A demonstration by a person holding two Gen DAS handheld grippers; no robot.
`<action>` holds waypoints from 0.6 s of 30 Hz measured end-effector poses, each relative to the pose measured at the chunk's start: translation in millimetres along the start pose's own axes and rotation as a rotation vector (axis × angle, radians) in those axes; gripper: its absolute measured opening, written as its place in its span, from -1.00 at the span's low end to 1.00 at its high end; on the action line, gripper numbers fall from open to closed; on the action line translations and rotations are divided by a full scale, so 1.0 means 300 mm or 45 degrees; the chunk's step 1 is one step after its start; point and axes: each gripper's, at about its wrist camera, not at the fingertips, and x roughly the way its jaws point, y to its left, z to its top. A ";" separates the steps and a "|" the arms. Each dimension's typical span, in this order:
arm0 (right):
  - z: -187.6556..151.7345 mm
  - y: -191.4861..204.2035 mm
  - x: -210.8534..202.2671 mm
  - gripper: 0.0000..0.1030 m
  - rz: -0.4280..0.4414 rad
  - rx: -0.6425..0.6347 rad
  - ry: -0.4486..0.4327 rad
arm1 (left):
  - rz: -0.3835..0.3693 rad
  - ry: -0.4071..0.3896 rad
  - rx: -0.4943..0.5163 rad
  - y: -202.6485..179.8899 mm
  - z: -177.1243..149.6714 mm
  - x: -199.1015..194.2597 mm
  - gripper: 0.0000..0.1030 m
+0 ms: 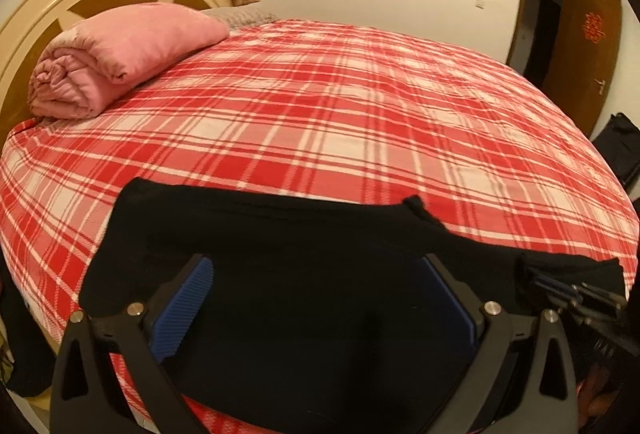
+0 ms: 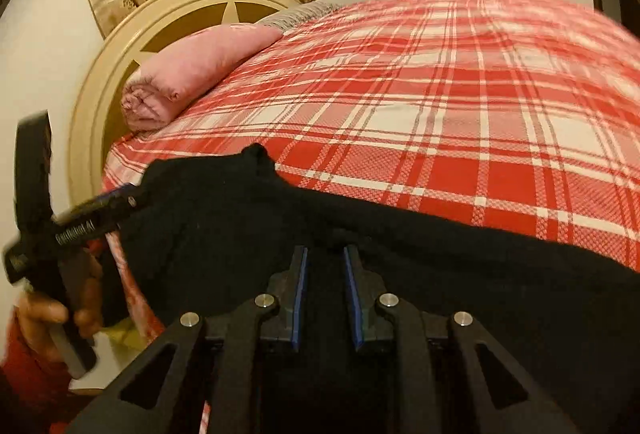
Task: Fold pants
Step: 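Grasp the folded pants edge with the right gripper while the left gripper lifts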
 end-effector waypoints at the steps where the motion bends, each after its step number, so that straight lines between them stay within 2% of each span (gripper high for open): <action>1: 0.011 -0.022 -0.065 -0.63 0.021 0.046 -0.075 | -0.012 0.002 0.008 -0.012 0.000 -0.001 1.00; 3: 0.027 -0.065 -0.207 -0.63 -0.013 0.067 -0.211 | -0.055 0.006 0.037 -0.046 -0.003 -0.006 1.00; 5: 0.022 -0.136 -0.332 -0.55 -0.162 0.083 -0.262 | -0.098 0.001 0.081 -0.090 -0.006 -0.016 1.00; 7: -0.013 -0.218 -0.416 -0.39 -0.327 0.141 -0.260 | -0.142 -0.006 0.118 -0.131 -0.007 -0.024 1.00; 9: -0.072 -0.292 -0.471 -0.39 -0.426 0.201 -0.225 | -0.211 -0.009 0.158 -0.186 -0.010 -0.030 1.00; 13: -0.153 -0.309 -0.463 -0.39 -0.487 0.196 -0.184 | -0.314 -0.001 0.233 -0.291 -0.027 -0.036 1.00; 15: -0.169 -0.340 -0.408 -0.39 -0.536 0.226 -0.133 | -0.317 0.012 0.262 -0.336 -0.037 -0.032 1.00; 18: -0.156 -0.362 -0.361 -0.39 -0.603 0.204 -0.160 | -0.295 0.025 0.316 -0.377 -0.048 -0.033 1.00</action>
